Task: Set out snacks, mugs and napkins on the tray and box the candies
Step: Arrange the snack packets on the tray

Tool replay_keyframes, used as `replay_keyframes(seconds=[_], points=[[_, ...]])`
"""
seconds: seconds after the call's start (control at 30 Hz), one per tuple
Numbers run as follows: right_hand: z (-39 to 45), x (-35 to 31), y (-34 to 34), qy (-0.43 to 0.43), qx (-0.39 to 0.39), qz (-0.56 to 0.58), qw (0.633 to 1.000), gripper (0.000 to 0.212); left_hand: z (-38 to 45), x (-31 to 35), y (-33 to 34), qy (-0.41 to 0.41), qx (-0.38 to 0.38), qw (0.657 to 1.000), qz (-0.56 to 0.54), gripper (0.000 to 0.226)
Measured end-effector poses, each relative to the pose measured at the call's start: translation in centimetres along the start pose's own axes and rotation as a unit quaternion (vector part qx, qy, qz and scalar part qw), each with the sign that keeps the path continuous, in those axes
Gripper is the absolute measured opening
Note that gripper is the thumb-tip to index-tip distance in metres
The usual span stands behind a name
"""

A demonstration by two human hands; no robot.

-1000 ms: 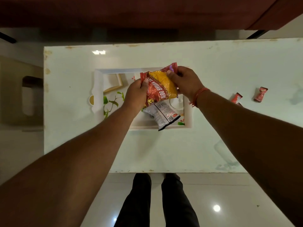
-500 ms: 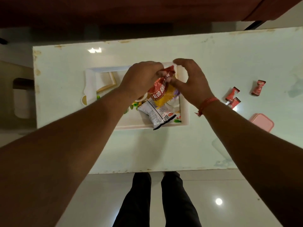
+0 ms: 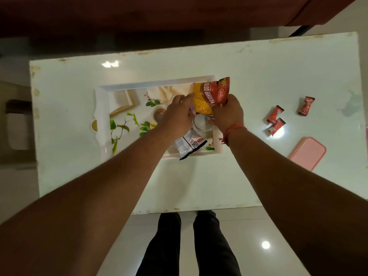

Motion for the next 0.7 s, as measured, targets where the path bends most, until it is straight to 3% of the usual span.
replay_keyframes(seconds=[0.17, 0.37, 0.43, 0.53, 0.6, 0.7], points=[[0.8, 0.3, -0.3, -0.076, 0.016, -0.112, 0.991, 0.021, 0.2, 0.4, 1.4, 0.005, -0.048, 0.996, 0.069, 0.058], [2.6, 0.0, -1.4, -0.086, -0.005, -0.160, 0.983, 0.035, 0.8, 0.5, 1.5, 0.025, -0.051, 0.995, 0.082, 0.062], [1.5, 0.2, -1.8, -0.103, 0.037, -0.138, 0.984, 0.041, 0.3, 0.2, 1.3, 0.022, -0.017, 0.997, 0.068, 0.061], [-2.0, 1.5, -2.0, -0.200, 0.085, -0.136, 0.967, 0.032, -1.6, -1.1, 0.9, -0.015, 0.105, 0.994, 0.009, 0.054], [-4.6, 2.8, -1.2, -0.218, 0.052, -0.132, 0.965, 0.028, -3.5, -2.2, 0.9, -0.088, 0.186, 0.978, -0.047, 0.046], [-7.3, 4.3, 1.0, -0.121, -0.065, -0.102, 0.985, 0.034, -5.8, -3.2, 1.8, -0.222, 0.232, 0.937, -0.138, 0.037]])
Point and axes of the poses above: each hand's wrist, its own z-axis towards the middle knuckle, its own y-axis out of the palm, x = y × z, the point moved 1 cm from there along z, towards the middle knuckle, and after that the axes turned 7 degrees about z, right-handed, at the moved point
